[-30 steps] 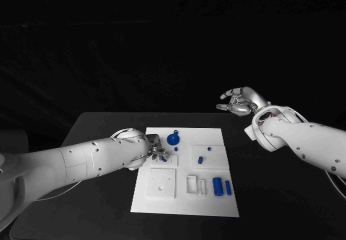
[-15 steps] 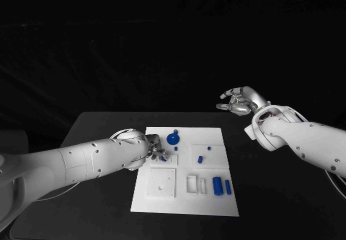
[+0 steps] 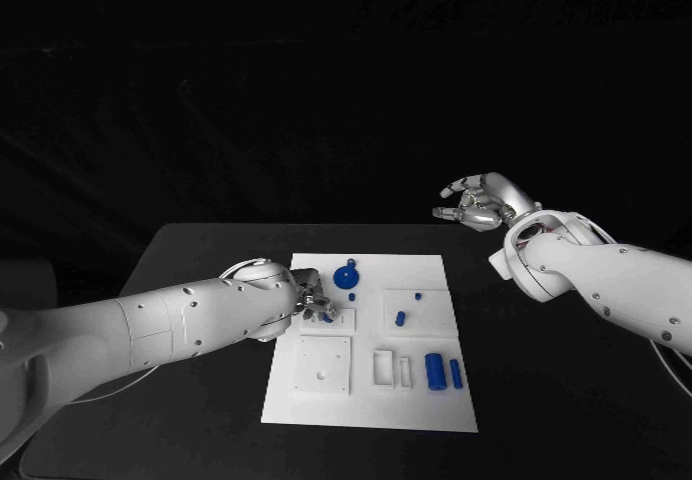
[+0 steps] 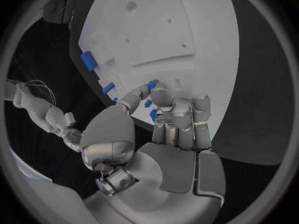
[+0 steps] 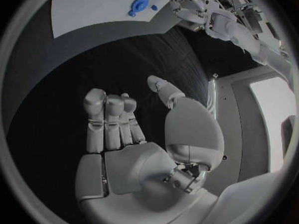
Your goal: Assemble the parts on the task board
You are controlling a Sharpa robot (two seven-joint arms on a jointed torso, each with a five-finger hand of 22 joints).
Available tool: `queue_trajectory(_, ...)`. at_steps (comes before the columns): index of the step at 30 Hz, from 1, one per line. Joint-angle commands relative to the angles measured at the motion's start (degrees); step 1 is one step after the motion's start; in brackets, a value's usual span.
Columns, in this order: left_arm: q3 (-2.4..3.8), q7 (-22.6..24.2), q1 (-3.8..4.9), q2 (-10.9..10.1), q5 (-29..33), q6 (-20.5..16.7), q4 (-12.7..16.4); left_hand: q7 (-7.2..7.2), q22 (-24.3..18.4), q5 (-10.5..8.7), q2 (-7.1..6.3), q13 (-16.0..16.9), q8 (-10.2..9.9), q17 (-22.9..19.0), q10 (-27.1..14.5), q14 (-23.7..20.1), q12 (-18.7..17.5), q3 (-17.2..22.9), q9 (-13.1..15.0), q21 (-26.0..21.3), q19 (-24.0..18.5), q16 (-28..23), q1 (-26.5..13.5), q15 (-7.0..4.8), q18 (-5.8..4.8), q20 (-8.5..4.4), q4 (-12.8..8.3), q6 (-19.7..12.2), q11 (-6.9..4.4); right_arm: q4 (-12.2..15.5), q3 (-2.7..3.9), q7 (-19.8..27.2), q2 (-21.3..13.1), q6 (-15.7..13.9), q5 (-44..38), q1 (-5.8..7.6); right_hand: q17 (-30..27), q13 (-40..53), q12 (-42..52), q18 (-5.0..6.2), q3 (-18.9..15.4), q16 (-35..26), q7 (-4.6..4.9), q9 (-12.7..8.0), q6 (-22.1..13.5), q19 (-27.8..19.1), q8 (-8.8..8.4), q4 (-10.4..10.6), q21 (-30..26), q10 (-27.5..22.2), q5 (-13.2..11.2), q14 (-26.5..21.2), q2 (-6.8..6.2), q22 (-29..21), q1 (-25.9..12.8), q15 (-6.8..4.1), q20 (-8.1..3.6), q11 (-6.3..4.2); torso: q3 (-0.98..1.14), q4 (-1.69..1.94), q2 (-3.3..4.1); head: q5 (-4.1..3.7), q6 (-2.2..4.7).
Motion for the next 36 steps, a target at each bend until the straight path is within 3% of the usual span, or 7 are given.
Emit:
queue_trajectory(1, -0.14, 1.27, -0.32, 0.31, 0.19, -0.85, 0.21, -1.36, 0.06, -2.35, 0.42, 0.03, 0.32, -0.10, 0.05, 1.66, 0.22, 2.47, -0.08, -0.45, 0.51, -0.41, 1.52, -1.88, 0.47, -7.65, -0.80, 3.99, -0.05, 0.01, 0.02, 0.46, -0.01, 0.66, -0.38, -0.03, -0.02, -0.08, 0.20, 7.51, -0.26, -0.38, 0.30, -0.09, 0.35, 0.23, 0.18, 0.16, -0.24, -0.42, 0.38, 0.27, 0.18, 0.20, -0.37, -0.13, -0.18, 0.21, 0.02, 0.00, 0.01, 0.02, 0.09)
queue_trajectory(3, -0.14, 1.31, -0.32, 0.32, 0.36, -0.99, 0.13, -1.33, 0.10, -5.57, -0.78, -0.07, 0.31, -0.17, 0.02, 1.63, 0.07, 2.26, -0.23, -0.61, 0.55, -0.59, 1.00, -1.83, 0.50, -7.66, 0.61, 3.86, -0.01, 0.03, 0.02, 0.47, -0.01, 0.67, -0.38, -0.04, -0.02, -0.08, 0.21, 7.51, -0.26, -0.38, 0.30, -0.09, 0.35, 0.23, 0.18, 0.17, -0.24, -0.42, 0.38, 0.27, 0.18, 0.21, -0.38, -0.13, -0.17, 0.21, 0.01, 0.00, 0.01, 0.00, 0.07)
queue_trajectory(10, -0.15, 1.18, -0.32, 0.23, 0.46, -1.35, -0.17, -1.24, 0.29, -13.71, -4.19, -0.49, 0.26, -0.43, 0.01, 1.55, -0.50, 2.14, -0.62, -1.02, 0.53, -1.12, -0.51, -1.80, 0.65, -7.74, 4.97, 3.43, 0.05, 0.05, 0.02, 0.47, -0.02, 0.65, -0.38, -0.04, -0.02, -0.10, 0.21, 7.51, -0.27, -0.38, 0.30, -0.09, 0.34, 0.23, 0.17, 0.20, -0.25, -0.43, 0.39, 0.27, 0.17, 0.21, -0.42, -0.13, -0.17, 0.21, 0.03, -0.02, 0.00, -0.03, 0.15)
queue_trajectory(16, -0.15, 0.89, -0.32, 0.08, 0.50, -1.50, -0.20, -1.22, 0.48, -19.30, -6.88, -0.65, 0.36, -0.49, 0.02, 1.48, -0.74, 2.77, -0.74, -1.26, 0.54, -1.29, -0.65, -1.78, 0.74, -7.81, 8.15, 3.20, 0.09, 0.09, 0.02, 0.46, -0.07, 0.62, -0.38, -0.04, -0.02, -0.11, 0.22, 7.51, -0.27, -0.39, 0.30, -0.10, 0.33, 0.23, 0.16, 0.22, -0.26, -0.44, 0.41, 0.26, 0.16, 0.22, -0.44, -0.13, -0.17, 0.21, 0.03, -0.01, -0.01, 0.00, 0.21)
queue_trajectory(20, -0.14, 0.82, -0.32, -0.05, 0.50, -1.75, -0.15, -1.19, 0.60, -21.11, -8.56, -0.71, 0.44, -0.50, 0.04, 1.43, -0.83, 3.13, -0.74, -1.36, 0.53, -1.34, -0.51, -1.74, 0.76, -7.82, 9.91, 3.10, 0.12, 0.10, 0.02, 0.47, -0.09, 0.61, -0.38, -0.04, -0.02, -0.13, 0.22, 7.51, -0.28, -0.39, 0.30, -0.10, 0.32, 0.23, 0.16, 0.24, -0.27, -0.44, 0.42, 0.26, 0.16, 0.22, -0.46, -0.13, -0.17, 0.21, 0.02, -0.02, 0.01, 0.02, 0.29)
queue_trajectory(30, -0.11, 0.17, -0.32, -0.56, 0.39, -2.83, -0.17, -1.12, 0.75, -21.94, -10.79, -0.72, 0.52, -0.48, 0.00, 1.30, -0.91, 2.51, -0.61, -1.37, 0.52, -1.36, -1.27, -1.69, 0.76, -7.82, 11.88, 2.92, 0.18, 0.09, 0.02, 0.53, -0.14, 0.55, -0.37, -0.04, -0.02, -0.15, 0.23, 7.51, -0.29, -0.40, 0.31, -0.11, 0.30, 0.23, 0.15, 0.28, -0.28, -0.45, 0.44, 0.26, 0.14, 0.23, -0.52, -0.13, -0.16, 0.22, -0.01, -0.03, 0.01, -0.06, 0.32)
queue_trajectory(36, -0.06, 0.04, -0.31, -1.37, 0.66, -3.33, 0.30, -1.09, 0.91, -21.92, -11.83, -0.61, 0.57, -0.29, -0.15, 0.85, -0.89, -1.14, -0.32, -1.55, -0.28, -1.16, -5.29, -1.55, 0.74, -7.71, 14.18, 2.70, 0.30, 0.05, 0.02, 0.57, -0.19, 0.51, -0.37, -0.04, -0.02, -0.16, 0.24, 7.51, -0.30, -0.40, 0.31, -0.11, 0.29, 0.22, 0.15, 0.29, -0.28, -0.46, 0.46, 0.25, 0.13, 0.23, -0.54, -0.12, -0.16, 0.22, -0.01, -0.02, -0.01, -0.13, 0.42)
